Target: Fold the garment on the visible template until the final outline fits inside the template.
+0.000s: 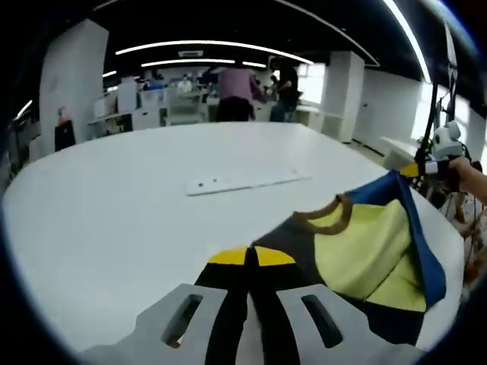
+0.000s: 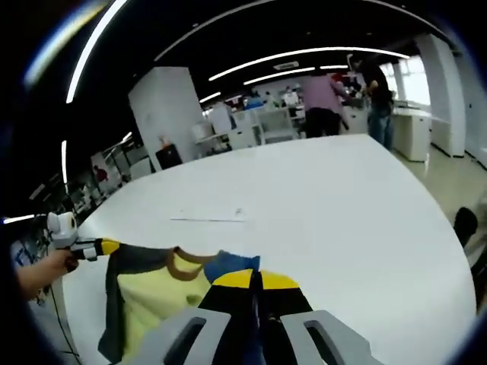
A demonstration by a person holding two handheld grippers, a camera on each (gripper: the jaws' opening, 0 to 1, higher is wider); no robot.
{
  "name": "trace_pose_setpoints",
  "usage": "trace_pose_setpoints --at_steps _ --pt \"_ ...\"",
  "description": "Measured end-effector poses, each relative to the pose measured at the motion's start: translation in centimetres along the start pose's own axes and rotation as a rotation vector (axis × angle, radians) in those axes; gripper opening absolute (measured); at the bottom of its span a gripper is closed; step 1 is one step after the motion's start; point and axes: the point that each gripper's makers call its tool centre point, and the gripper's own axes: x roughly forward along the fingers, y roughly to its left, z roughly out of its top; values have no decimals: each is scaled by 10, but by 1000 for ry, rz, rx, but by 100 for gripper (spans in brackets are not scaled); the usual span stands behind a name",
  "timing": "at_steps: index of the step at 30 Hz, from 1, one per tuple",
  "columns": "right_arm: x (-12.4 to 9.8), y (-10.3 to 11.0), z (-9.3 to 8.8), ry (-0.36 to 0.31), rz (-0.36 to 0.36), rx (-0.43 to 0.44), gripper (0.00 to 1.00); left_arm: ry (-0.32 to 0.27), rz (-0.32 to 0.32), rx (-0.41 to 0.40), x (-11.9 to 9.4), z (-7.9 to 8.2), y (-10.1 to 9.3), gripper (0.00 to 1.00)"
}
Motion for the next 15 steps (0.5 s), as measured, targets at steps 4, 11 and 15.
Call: trace_pose_setpoints --at_steps 4,11,15 --pt "9 -6 -8 27 -17 -5 0 18 9 -12 4 -7 4 0" --pt "18 -11 -16 50 -32 19 0 5 10 -18 6 -7 6 0" --pt "17 -11 -17 53 -44 21 0 -8 13 0 2 -3 5 1"
